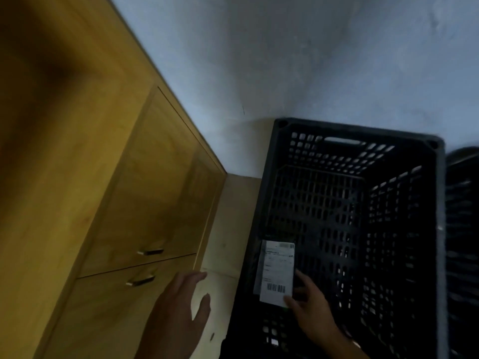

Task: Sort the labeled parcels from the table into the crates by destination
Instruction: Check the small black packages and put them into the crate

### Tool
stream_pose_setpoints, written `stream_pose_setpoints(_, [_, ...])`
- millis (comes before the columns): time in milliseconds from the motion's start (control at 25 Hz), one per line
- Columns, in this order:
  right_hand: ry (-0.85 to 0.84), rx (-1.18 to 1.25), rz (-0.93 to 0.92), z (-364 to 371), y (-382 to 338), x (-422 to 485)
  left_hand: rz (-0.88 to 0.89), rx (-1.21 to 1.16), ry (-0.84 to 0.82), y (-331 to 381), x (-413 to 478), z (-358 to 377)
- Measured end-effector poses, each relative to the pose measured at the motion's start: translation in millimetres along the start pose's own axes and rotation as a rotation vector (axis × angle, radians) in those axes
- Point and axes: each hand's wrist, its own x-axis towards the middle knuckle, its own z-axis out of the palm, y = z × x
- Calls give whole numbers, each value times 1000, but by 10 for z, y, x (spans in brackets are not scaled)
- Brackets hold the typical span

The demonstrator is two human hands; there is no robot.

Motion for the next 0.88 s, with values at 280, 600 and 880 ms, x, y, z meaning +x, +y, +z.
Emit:
stream_pose_setpoints(280, [-35, -452, 9, 348, 7, 300, -115, -67, -52, -336, 41, 195])
stream_pose_setpoints(600, [14, -477, 126, 497, -34, 415, -179, -41, -73, -440, -19, 183])
stream_pose_setpoints(880, [91, -548, 16, 101, -328, -157, -125, -8, -32, -83, -248, -142])
